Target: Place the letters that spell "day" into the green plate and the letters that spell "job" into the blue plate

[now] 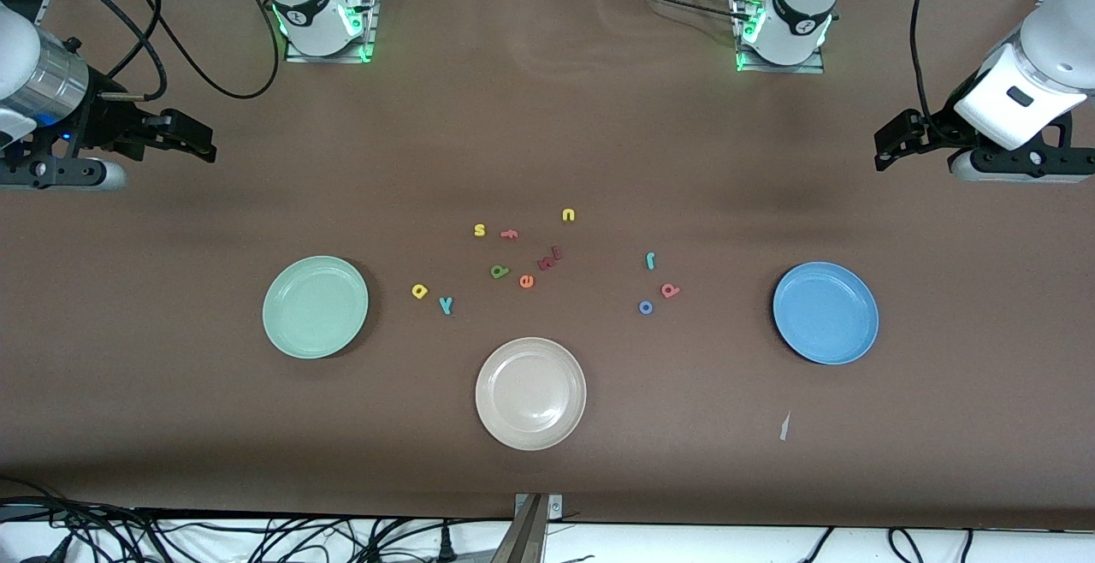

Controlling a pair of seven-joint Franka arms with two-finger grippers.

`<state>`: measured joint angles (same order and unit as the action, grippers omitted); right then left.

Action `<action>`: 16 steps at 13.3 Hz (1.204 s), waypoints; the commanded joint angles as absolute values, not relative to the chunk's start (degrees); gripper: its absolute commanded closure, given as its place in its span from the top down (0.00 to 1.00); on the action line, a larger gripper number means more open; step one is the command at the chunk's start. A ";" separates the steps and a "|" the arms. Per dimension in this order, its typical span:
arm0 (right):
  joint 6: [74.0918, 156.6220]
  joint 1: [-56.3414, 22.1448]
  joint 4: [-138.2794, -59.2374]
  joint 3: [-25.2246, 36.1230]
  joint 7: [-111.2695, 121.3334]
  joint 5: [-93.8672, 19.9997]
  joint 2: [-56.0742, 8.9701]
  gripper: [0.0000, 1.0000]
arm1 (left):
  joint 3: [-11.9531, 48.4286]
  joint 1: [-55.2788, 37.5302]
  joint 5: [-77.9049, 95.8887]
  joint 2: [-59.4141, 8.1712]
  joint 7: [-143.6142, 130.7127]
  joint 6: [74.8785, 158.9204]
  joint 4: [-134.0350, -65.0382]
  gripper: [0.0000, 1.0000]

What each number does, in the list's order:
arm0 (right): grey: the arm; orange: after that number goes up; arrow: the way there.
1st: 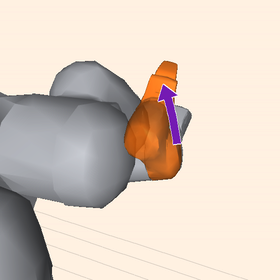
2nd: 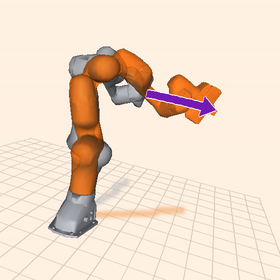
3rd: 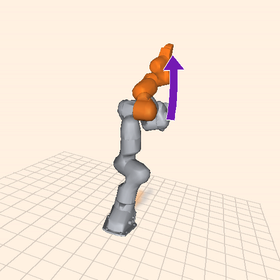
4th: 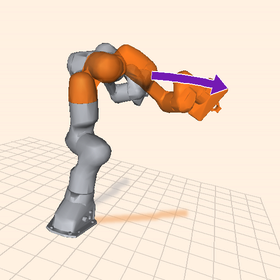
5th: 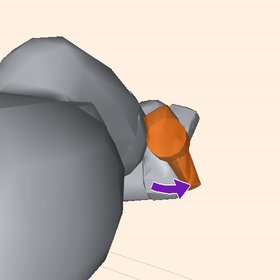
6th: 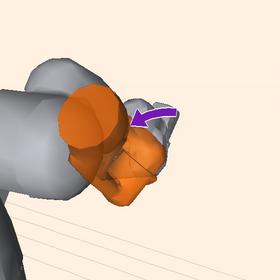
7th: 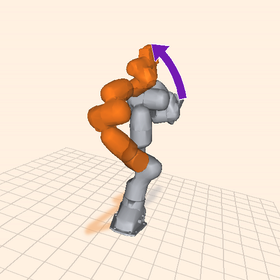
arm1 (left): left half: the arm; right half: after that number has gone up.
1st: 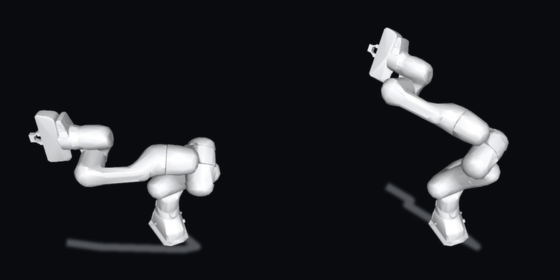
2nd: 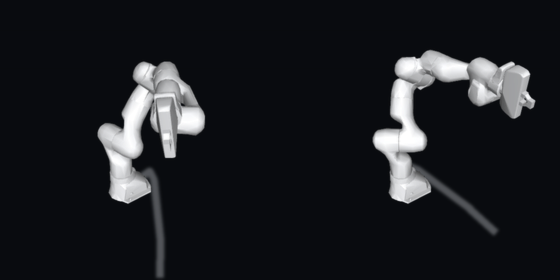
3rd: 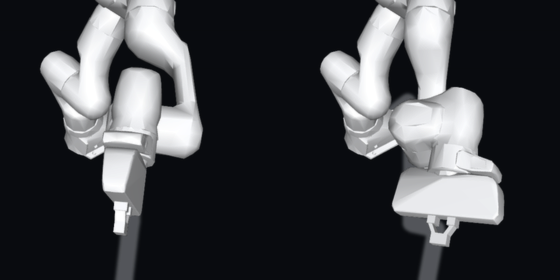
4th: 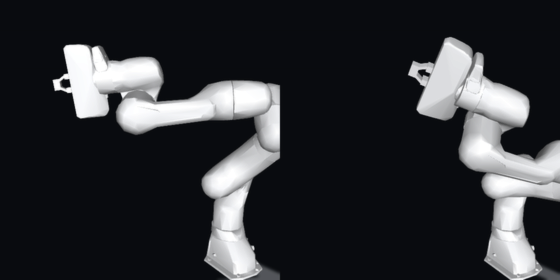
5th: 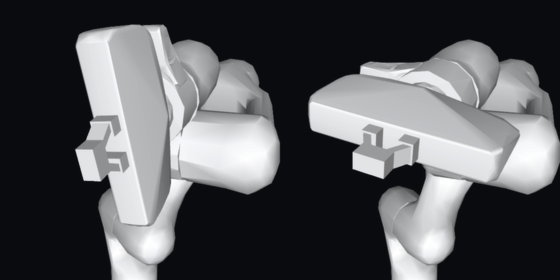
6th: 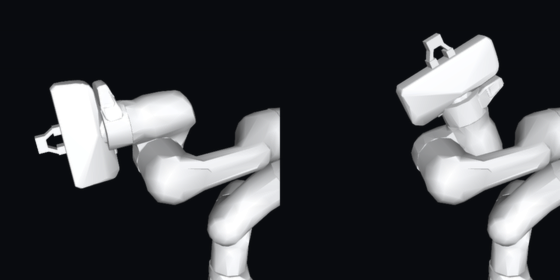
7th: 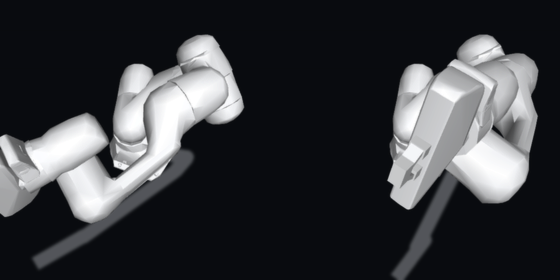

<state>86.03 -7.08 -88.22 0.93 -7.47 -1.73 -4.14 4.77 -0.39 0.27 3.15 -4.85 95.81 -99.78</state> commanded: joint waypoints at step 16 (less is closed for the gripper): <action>85.61 -6.94 -87.54 0.88 -5.27 0.26 -4.83 1.00 | 6.33 -0.53 -1.05 2.46 -3.96 93.87 -97.91 1.00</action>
<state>86.10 -7.26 -88.14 1.01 -6.22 0.08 -4.67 6.17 -0.57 0.27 3.15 -4.85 95.35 -99.66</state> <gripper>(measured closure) 0.000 0.000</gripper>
